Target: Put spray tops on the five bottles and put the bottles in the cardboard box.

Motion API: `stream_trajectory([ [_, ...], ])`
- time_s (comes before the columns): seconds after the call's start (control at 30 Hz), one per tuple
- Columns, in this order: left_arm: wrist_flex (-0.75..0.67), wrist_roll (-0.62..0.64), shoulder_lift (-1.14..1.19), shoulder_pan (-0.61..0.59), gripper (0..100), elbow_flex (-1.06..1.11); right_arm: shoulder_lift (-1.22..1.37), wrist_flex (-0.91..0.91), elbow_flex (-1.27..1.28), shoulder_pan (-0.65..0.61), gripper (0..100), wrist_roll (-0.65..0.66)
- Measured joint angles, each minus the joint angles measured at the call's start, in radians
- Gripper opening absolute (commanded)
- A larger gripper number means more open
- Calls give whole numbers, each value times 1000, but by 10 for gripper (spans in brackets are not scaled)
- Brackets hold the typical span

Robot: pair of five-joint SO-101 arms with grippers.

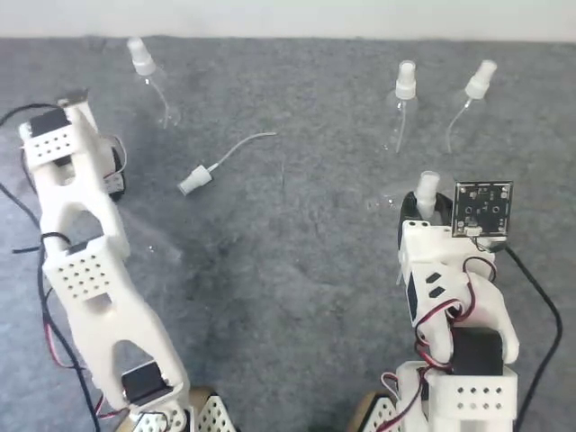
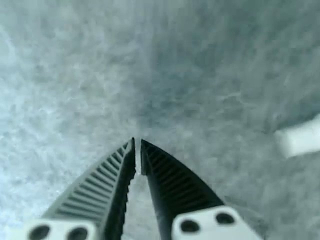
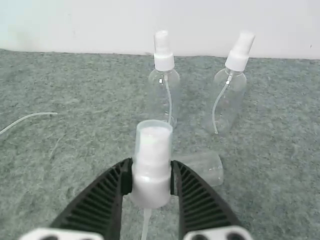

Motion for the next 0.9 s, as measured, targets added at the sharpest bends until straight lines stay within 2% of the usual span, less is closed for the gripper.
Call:
stream_trajectory([
  [0.17, 20, -3, 31, -40, 11, -25, 0, 0, 0, 0, 9, 0],
  [0.37, 23, -3, 28, -69, 11, 92, 0, 0, 0, 2, 9, 0],
  [0.6, 23, -5, -103, -69, 11, 327, 0, 0, 0, 2, 9, 0],
  [0.9, 23, -5, -302, -84, 11, 454, 0, 0, 0, 2, 9, 0],
])
